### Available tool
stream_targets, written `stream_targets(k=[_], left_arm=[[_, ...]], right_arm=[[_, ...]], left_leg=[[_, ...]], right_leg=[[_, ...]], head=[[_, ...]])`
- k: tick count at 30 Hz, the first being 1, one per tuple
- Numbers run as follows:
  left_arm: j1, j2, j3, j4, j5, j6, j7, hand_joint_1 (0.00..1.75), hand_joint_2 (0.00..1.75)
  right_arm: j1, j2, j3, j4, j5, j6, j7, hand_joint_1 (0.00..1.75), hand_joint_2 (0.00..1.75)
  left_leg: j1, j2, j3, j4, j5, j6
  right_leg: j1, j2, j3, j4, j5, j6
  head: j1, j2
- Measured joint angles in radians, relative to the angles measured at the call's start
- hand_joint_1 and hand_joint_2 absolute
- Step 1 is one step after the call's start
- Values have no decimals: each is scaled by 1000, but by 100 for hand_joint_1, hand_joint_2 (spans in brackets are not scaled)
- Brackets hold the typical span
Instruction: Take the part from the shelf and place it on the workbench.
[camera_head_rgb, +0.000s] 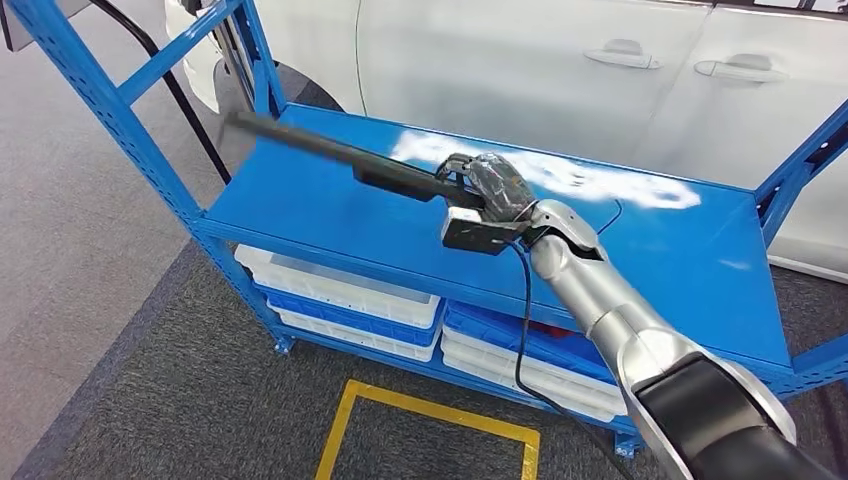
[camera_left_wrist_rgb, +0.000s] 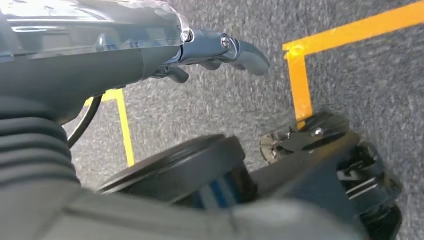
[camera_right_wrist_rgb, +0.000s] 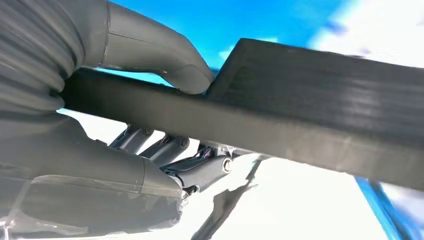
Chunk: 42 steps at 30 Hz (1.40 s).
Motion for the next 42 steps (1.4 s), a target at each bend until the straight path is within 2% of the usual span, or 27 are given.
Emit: stream_targets(k=[2,3,5,6,7,8,9,10,12,13,17,19,21,22,23,24,26,28,31,33,34,36,37,38,39,40,42], left_arm=[[4,1,0,0,-1,5,-4,0,175],[6,1,0,0,-2,7,-7,0,175],[8,1,0,0,-4,9,-15,0,175],[8,1,0,0,-5,9,-17,0,175],[9,1,0,0,-5,9,-19,0,175],[9,1,0,0,-5,9,-19,0,175],[9,1,0,0,-5,9,-20,0,175],[9,1,0,0,-5,9,-20,0,175],[8,2,-1,0,-6,12,-23,0,175],[7,2,-1,0,-7,15,-25,0,175],[9,2,-7,0,-22,41,-23,0,175],[6,1,-15,0,-32,57,-13,0,175],[4,1,-21,0,-30,68,-6,0,175],[3,1,-21,0,-24,72,-4,0,175],[4,1,-21,0,-14,73,-4,0,175],[5,1,-20,0,-4,73,-5,0,175],[7,1,-17,0,6,69,-3,0,175],[5,1,-15,0,5,66,11,0,175],[0,1,-15,0,-1,65,43,0,175],[-3,1,-15,0,-2,66,54,0,175],[-4,1,-15,0,-3,68,55,0,175],[-10,1,-15,0,-7,72,57,0,175],[-14,1,-15,0,-11,75,59,0,175],[-16,1,-15,0,-15,78,64,0,175],[-16,0,-15,0,-19,80,68,0,175],[-14,0,-15,0,-23,81,71,0,175],[-5,0,-16,0,-26,87,74,0,175]], right_arm=[[52,-6,-42,-169,-199,114,-4,175,175],[74,-9,-61,-247,-285,165,-4,175,175],[116,-15,-91,-379,-402,237,-4,175,175],[135,-18,-102,-428,-430,256,-3,175,175],[154,-22,-110,-470,-444,267,-3,175,175],[169,-26,-116,-504,-448,271,-2,175,175],[181,-29,-121,-532,-450,273,-2,175,175],[190,-32,-125,-556,-453,275,-2,175,175],[200,-37,-134,-591,-478,293,-3,175,175],[210,-39,-139,-609,-502,311,-4,175,175],[315,-44,-150,-713,-566,370,-1,175,175],[392,-46,-149,-763,-554,374,-4,175,175],[467,-47,-143,-793,-536,371,-8,175,175],[499,-48,-140,-801,-531,369,-9,175,175],[528,-49,-138,-806,-531,367,-7,175,175],[553,-51,-137,-810,-537,365,-2,175,175],[588,-55,-137,-814,-558,362,15,175,175],[607,-56,-139,-815,-585,359,37,175,175],[635,-57,-155,-817,-618,348,66,175,175],[652,-57,-166,-822,-631,339,81,175,175],[663,-57,-172,-828,-636,333,85,175,175],[691,-57,-188,-842,-645,324,90,175,175],[707,-57,-196,-848,-647,321,91,175,175],[721,-57,-203,-853,-648,319,92,175,175],[731,-57,-209,-858,-649,319,94,175,175],[739,-57,-213,-863,-649,319,96,175,175],[749,-56,-220,-872,-649,319,98,175,175]], left_leg=[[3,1,-9,21,-18,-12],[5,2,-24,57,-41,-17],[8,5,-82,183,-102,-25],[8,5,-112,246,-124,-27],[9,5,-131,281,-129,-28],[9,5,-132,278,-115,-27],[8,5,-114,235,-84,-24],[8,5,-82,165,-44,-19],[3,6,-23,42,0,-8],[1,5,-8,11,5,-4],[5,1,3,-15,10,15],[8,0,9,-26,14,25],[7,0,9,-26,14,30],[6,-1,9,-26,13,31],[5,-1,9,-25,12,30],[5,-1,9,-23,11,29],[3,-1,8,-14,5,22],[0,-1,5,-6,-1,13],[-2,-1,7,-5,-6,0],[-1,1,-1,25,-31,-10],[-1,2,-16,67,-59,-15],[0,4,-63,197,-128,-22],[0,4,-80,250,-148,-23],[-1,4,-84,272,-150,-23],[0,4,-69,253,-131,-20],[-1,0,-40,198,-98,-15],[-1,-27,23,69,-44,-2]], right_leg=[[-1,-3,2,-4,0,-15],[-3,-5,4,-7,1,-21],[-2,-6,5,-7,-1,-28],[-1,-6,6,-7,-2,-29],[0,-6,7,-7,-3,-29],[0,-5,9,-7,-4,-29],[0,-4,11,-6,-6,-28],[0,-2,13,-6,-7,-27],[3,1,15,-6,-9,-19],[4,2,15,-7,-9,-14],[5,0,17,-4,-18,9],[4,0,-17,73,-68,14],[4,0,-79,200,-127,17],[4,0,-101,242,-138,18],[3,-1,-106,248,-130,19],[3,-1,-90,217,-104,19],[2,-1,-25,88,-43,15],[5,0,16,5,-18,7],[6,0,22,-6,-17,-11],[3,-1,26,-12,-13,-23],[1,-1,27,-14,-13,-27],[2,1,28,-13,-13,-31],[3,4,28,-13,-14,-32],[4,9,28,-12,-14,-32],[5,16,29,-11,-15,-32],[6,26,30,-11,-15,-32],[6,48,30,-11,-14,-28]], head=[[0,0],[0,0],[0,0],[0,0],[0,0],[0,0],[0,0],[0,0],[0,0],[0,0],[0,0],[0,0],[0,0],[0,0],[0,0],[0,0],[0,0],[0,0],[0,0],[0,0],[0,0],[0,0],[0,0],[0,0],[0,0],[0,0],[0,0]])
